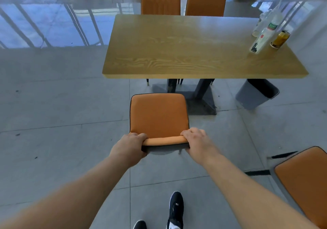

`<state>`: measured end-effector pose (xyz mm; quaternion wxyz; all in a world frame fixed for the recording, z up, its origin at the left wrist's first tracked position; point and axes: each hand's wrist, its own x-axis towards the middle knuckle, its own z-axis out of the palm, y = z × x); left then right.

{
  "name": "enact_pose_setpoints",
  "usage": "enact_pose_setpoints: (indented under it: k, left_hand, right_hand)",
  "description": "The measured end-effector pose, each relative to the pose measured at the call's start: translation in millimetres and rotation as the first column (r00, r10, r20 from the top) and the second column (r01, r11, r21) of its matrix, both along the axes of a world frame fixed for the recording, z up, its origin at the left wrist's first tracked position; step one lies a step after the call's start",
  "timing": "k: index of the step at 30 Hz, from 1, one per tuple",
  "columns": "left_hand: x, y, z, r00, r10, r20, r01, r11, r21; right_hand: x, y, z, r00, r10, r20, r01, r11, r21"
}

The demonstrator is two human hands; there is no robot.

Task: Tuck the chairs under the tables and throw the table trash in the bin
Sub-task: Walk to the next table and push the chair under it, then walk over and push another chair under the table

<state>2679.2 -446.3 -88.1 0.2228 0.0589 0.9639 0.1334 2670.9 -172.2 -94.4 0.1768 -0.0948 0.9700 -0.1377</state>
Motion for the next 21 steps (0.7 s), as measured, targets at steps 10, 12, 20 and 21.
enact_pose_setpoints:
  k: [10, 12, 20, 21]
  left_hand:
    - [-42, -3, 13, 0.986, 0.091, 0.141, -0.08, 0.994, -0.081]
    - [-37, 5, 21, 0.983, 0.076, 0.169, -0.055, 0.991, -0.123]
    - [-27, 127, 104, 0.962, -0.244, -0.126, 0.24, 0.97, -0.043]
    - [-21, 153, 121, 0.94, -0.296, -0.169, 0.299, 0.954, -0.01]
  right_hand:
    - [-44, -6, 3, 0.992, 0.124, 0.036, -0.126, 0.99, 0.064]
    - [-34, -4, 10, 0.994, 0.081, 0.068, -0.084, 0.995, 0.046]
    - [45, 76, 129, 0.948, -0.211, -0.237, 0.236, 0.968, 0.081]
    - [64, 96, 147, 0.933, -0.244, -0.263, 0.28, 0.954, 0.106]
